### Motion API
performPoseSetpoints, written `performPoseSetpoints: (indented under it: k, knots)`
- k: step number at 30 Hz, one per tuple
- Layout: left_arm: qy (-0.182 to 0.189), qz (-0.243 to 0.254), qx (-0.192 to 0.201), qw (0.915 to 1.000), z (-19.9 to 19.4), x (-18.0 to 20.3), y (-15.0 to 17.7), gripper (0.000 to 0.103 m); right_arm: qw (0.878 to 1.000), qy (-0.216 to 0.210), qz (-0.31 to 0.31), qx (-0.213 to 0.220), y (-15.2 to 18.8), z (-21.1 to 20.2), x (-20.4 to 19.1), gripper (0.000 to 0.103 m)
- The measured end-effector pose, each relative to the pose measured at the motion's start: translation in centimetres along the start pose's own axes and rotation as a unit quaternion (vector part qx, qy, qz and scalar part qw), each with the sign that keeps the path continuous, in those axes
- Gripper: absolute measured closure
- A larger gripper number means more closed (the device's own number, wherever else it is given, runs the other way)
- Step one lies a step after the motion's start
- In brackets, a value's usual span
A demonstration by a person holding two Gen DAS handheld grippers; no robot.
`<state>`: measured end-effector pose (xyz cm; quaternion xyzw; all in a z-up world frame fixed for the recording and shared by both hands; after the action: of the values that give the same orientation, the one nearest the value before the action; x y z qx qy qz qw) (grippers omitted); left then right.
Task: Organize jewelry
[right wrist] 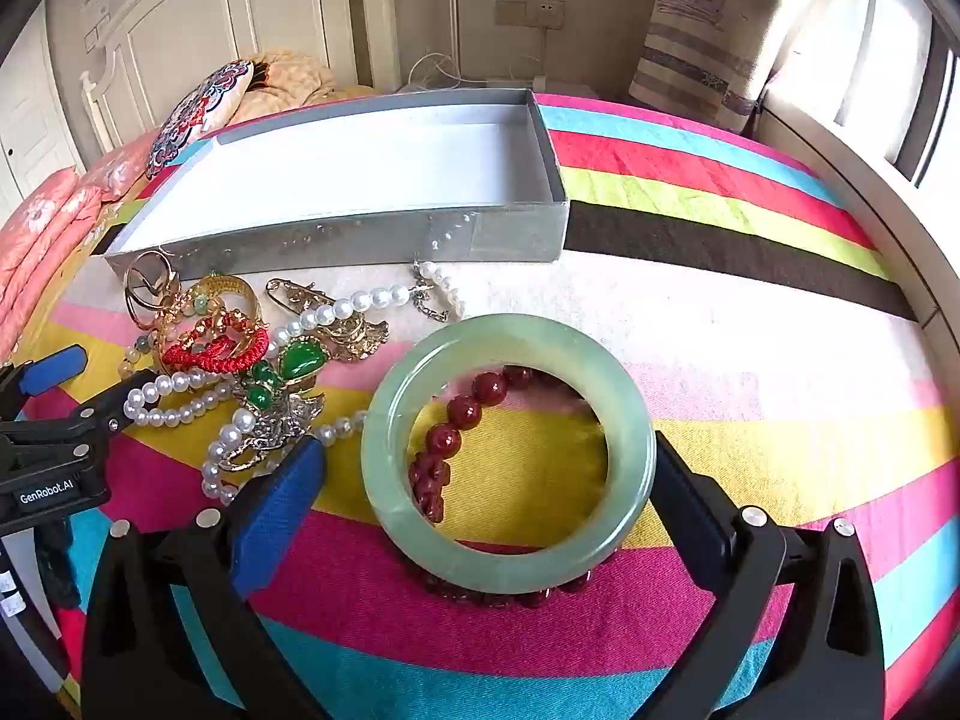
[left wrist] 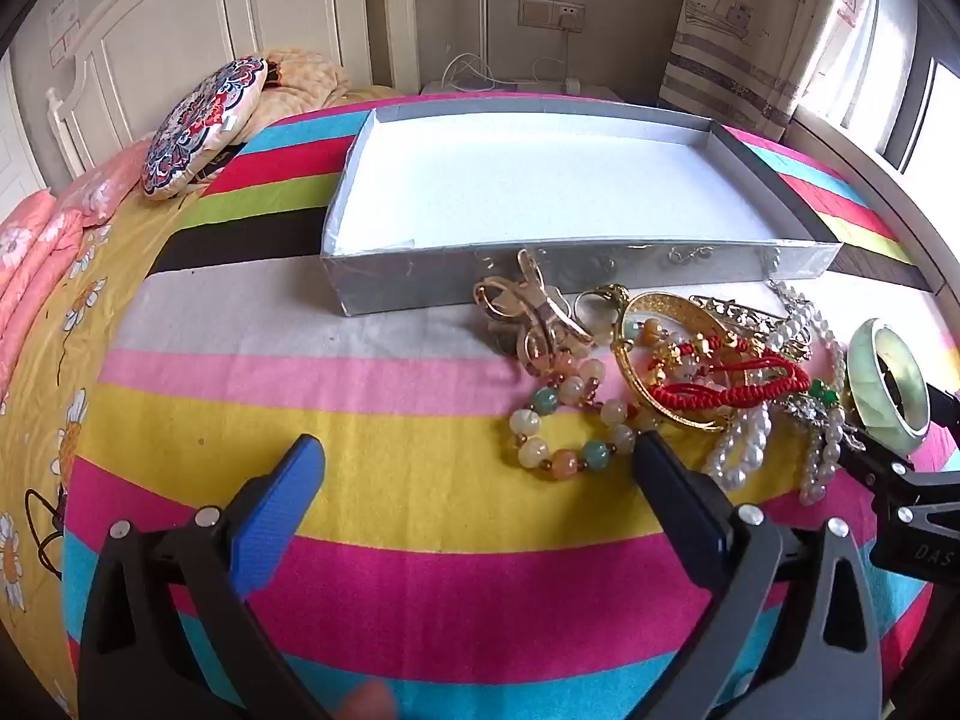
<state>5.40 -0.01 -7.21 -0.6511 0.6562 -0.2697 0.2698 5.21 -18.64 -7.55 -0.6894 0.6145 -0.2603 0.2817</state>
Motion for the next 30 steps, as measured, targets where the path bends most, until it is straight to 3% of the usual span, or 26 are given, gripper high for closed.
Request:
performPoseSetpoints:
  k: [12, 15, 18, 21, 26, 30]
  knots:
    - [-0.003, -0.002, 0.0, 1.0, -0.4, -0.3, 0.4, 0.002, 1.0, 0.0, 0.004, -0.002, 0.1, -0.1, -0.2, 0.004]
    - [-0.001, -0.002, -0.012, 0.9999, -1.2, -0.1, 1.1, 0.002, 0.999, -0.023, -0.009, -0.028, 0.6, -0.9, -0.5, 0.004]
    - [-0.001, -0.026, -0.007, 0.9996, -2.8, -0.4, 2.1, 0.002, 0.997, -0.074, 0.036, 0.006, 1.9, -4.1, -0.2, 0.004]
    - [0.026, -0.031, 0.076, 0.9963, -7.5, 0.3, 2.2, 0.002, 0.994, -0.082, 0.009, 0.066, 2.5, -7.8, -1.0, 0.004]
    - [0.017, 0.004, 0.199, 0.9799, -14.7, 1.6, 0.9, 0.002, 0.984, -0.085, -0.04, 0.149, 2.0, -13.5, -3.2, 0.004]
    - [0.009, 0.018, 0.247, 0.9689, -18.6, 3.0, -0.4, 0.002, 0.973, -0.074, -0.047, 0.212, 0.9, -18.1, -3.9, 0.004]
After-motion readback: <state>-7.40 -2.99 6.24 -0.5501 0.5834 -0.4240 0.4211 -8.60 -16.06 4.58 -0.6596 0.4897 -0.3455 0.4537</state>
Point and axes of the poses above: each gripper's, at about its wrist camera, not at the fingertips, and z roughly the way its jaws point, x to its right, y to its underside, the point moved 9 cm from there along z, roughly the way its jaws point, and after that the axes turned 8 degrees about x, right-handed, at the moved point
